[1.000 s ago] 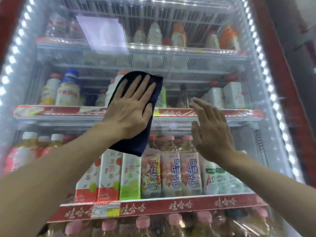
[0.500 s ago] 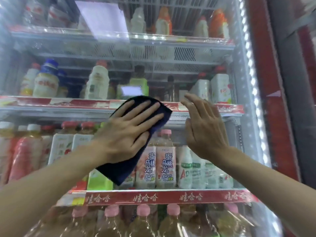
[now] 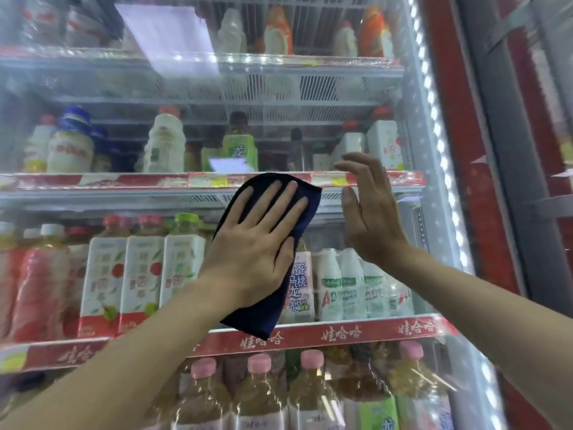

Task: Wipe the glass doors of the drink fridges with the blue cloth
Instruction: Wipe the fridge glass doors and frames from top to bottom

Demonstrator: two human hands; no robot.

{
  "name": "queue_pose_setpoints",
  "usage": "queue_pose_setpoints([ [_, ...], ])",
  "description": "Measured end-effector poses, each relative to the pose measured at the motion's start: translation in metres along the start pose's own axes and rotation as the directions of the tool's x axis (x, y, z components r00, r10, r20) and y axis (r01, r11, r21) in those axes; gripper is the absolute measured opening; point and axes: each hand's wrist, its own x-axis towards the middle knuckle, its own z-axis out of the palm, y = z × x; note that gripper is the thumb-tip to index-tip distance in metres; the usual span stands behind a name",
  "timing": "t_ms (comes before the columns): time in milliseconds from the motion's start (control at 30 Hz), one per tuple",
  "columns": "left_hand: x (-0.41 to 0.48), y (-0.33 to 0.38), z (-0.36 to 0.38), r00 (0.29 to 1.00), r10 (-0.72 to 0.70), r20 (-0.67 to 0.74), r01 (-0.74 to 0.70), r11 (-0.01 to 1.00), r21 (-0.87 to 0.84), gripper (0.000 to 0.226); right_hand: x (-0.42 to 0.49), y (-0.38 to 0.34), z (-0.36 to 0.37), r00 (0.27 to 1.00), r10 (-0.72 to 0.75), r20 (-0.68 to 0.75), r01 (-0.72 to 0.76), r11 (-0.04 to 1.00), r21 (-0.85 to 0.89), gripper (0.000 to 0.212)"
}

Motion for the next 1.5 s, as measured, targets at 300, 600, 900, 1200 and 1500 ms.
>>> queue_pose_setpoints([
  [300,0.064,-0.038,-0.012,0.987,-0.152,0.047,0.152,0.988,0.011,0.067,-0.020,0.041,-0.027,0.999,0.002,0.049,0.014,0.944,-0.330,0.045],
  [600,0.002,0.053,0.002,0.985,0.159,0.064,-0.157,0.987,-0.035,0.059,-0.030,0.050,-0.053,0.993,-0.046,0.112,0.070,0.973,-0.219,0.050],
  [900,0.119,0.038,0.002,0.975,-0.218,0.035,0.218,0.976,0.013,0.067,-0.064,0.094,-0.080,0.987,0.007,0.162,0.048,0.942,-0.333,0.055],
  [1200,0.063,0.118,0.018,0.996,-0.082,-0.041,0.082,0.997,0.001,0.061,-0.066,0.096,-0.082,0.986,-0.019,0.165,0.060,0.967,-0.246,0.055],
  [1500,0.106,0.085,0.003,0.999,-0.040,0.032,0.041,0.999,-0.004,0.060,-0.076,0.136,-0.117,0.978,-0.041,0.207,0.109,0.938,-0.330,0.057],
])
